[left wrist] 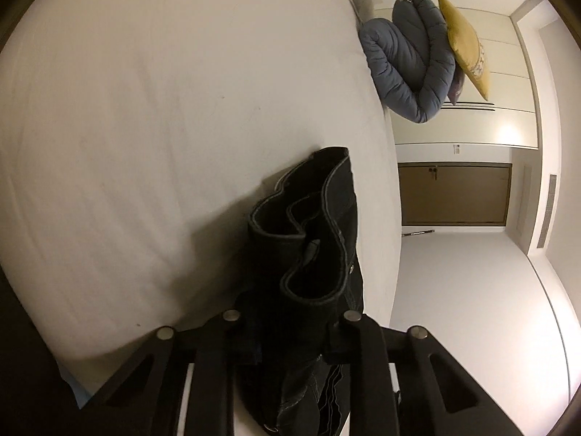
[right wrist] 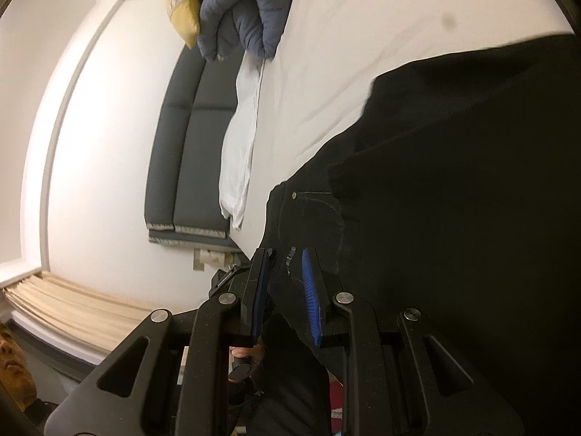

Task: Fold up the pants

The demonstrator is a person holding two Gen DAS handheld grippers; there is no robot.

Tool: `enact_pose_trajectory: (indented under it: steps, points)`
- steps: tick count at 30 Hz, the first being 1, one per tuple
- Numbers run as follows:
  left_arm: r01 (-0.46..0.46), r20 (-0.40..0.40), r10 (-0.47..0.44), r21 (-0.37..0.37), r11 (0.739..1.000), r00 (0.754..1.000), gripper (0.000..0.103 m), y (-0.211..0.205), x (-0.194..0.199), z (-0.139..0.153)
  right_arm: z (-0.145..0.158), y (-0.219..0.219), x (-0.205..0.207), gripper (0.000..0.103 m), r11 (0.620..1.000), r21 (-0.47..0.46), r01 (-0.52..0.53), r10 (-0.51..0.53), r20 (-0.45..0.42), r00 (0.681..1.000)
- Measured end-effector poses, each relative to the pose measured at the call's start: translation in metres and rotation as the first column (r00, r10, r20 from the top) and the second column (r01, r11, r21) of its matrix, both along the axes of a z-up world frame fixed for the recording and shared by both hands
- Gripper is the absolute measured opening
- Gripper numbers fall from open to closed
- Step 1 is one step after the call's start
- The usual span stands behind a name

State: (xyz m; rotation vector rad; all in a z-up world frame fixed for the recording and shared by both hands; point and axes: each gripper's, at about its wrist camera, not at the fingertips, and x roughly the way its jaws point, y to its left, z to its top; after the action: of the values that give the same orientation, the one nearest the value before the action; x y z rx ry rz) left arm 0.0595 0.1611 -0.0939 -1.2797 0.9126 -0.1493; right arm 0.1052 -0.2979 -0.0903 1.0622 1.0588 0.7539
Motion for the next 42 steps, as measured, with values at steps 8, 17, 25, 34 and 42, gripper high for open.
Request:
enact_pose_trajectory:
  steps: [8, 17, 25, 34, 42]
  points:
    - [0.029, 0.075, -0.036, 0.098, 0.995, 0.996, 0.017, -0.012, 0.000, 0.034, -0.030, 0.073, 0.048, 0.018, 0.970, -0.173, -0.169, 0.138, -0.180, 0.974]
    - [0.072, 0.171, -0.111, 0.222, 0.972, 0.979, 0.016, -0.041, 0.009, 0.083, -0.059, 0.075, 0.048, 0.000, 0.978, -0.191, -0.089, 0.047, -0.211, 0.976]
    - [0.131, 0.232, -0.225, 0.362, 0.923, 0.946, 0.016, -0.078, 0.012, 0.129, -0.059, 0.071, 0.043, 0.005, 0.985, -0.163, -0.060, 0.033, -0.162, 0.986]
    - [0.302, 0.257, -0.583, 0.658, 0.690, 0.771, 0.016, -0.218, 0.000, 0.184, 0.007, -0.030, 0.012, 0.084, 0.991, -0.016, 0.132, -0.132, -0.029, 0.991]
    - [0.445, 0.049, -0.861, 0.840, 0.310, 0.507, 0.016, -0.382, -0.045, 0.137, 0.041, -0.116, -0.019, 0.085, 0.993, -0.013, 0.118, -0.117, 0.029, 0.993]
